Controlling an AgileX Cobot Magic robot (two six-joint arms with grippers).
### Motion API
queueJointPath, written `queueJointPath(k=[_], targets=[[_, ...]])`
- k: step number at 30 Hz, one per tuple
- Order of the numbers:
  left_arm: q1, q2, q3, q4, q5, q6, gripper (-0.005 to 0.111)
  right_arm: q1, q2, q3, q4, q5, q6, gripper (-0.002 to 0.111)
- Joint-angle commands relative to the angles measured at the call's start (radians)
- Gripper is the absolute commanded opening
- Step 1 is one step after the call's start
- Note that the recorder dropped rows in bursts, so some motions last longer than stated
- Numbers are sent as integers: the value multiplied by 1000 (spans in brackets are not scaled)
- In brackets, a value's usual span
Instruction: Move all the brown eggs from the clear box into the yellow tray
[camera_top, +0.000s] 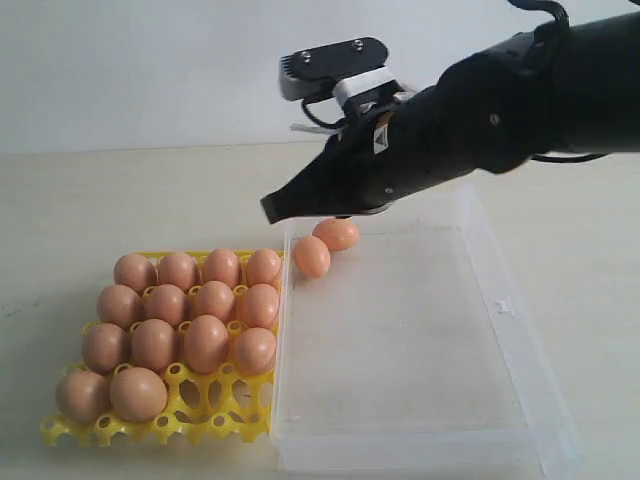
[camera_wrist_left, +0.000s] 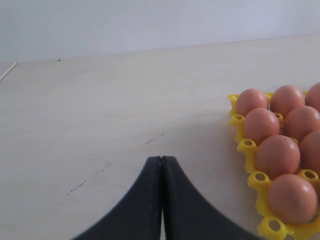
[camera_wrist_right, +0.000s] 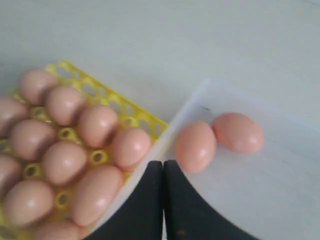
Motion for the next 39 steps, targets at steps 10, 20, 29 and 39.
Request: queueJointPath(k=[10,20,29,39], targets=[[3,4,-5,3,-1,1,0,-158,291,-278,-27,338,-135,56],[3,4,-5,3,-1,5,0,-142,384,-408,210,350,-211,56],[3,4,-5,3,-1,3,0,-123,456,-468,232,368,-229,54],[3,4,-5,3,-1,3,0,-123,499,-468,225,361,-229,56]])
